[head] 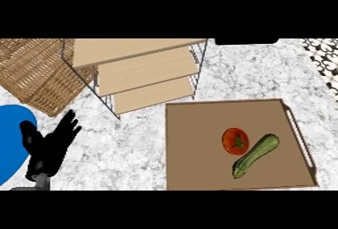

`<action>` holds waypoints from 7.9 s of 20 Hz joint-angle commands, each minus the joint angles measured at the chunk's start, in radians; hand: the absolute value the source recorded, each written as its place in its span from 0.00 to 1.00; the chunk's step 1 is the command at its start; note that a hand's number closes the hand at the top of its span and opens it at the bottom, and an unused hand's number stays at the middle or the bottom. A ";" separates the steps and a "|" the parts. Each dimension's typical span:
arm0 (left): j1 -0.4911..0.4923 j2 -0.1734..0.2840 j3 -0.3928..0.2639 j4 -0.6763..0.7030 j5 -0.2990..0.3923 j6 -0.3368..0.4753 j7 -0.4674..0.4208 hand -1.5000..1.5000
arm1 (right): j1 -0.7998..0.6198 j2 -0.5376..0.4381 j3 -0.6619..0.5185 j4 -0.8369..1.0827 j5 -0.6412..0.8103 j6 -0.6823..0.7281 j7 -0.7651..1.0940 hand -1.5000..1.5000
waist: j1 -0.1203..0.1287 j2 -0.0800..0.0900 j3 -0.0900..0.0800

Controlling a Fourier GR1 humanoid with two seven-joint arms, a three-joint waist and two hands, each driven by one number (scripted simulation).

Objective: Pick the squash from the tray and place it in the tiered shelf

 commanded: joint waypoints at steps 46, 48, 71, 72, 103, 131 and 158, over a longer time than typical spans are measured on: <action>-0.075 -0.050 -0.006 0.060 -0.046 -0.031 0.039 0.50 | -0.764 0.238 -0.099 0.337 0.822 0.559 1.166 0.00 | 0.052 0.002 0.003; -0.069 -0.038 0.015 0.103 -0.044 -0.054 0.000 0.50 | -0.764 0.238 -0.086 0.388 0.845 0.529 1.166 0.00 | 0.050 0.003 0.003; -0.089 -0.055 0.046 0.150 -0.066 -0.098 -0.023 0.50 | -0.863 0.238 -0.070 0.666 0.722 0.520 0.936 1.00 | 0.044 -0.001 0.005; -0.038 -0.066 0.022 0.074 -0.090 -0.061 -0.003 0.50 | -0.871 0.238 -0.094 0.691 0.714 0.507 0.913 1.00 | 0.049 -0.002 0.006; -0.068 -0.065 0.055 0.102 -0.093 -0.082 0.018 0.50 | -1.837 0.237 0.639 0.255 0.498 0.790 1.049 1.00 | 0.055 -0.016 0.002; -0.086 -0.084 0.051 0.023 -0.115 -0.069 0.118 0.50 | -2.348 0.174 0.014 0.997 0.295 0.976 0.636 1.00 | 0.057 -0.002 0.005; -0.093 -0.153 0.073 0.129 -0.179 -0.080 -0.005 0.50 | -2.439 0.204 -0.102 1.513 0.431 0.756 0.179 1.00 | 0.059 0.003 0.004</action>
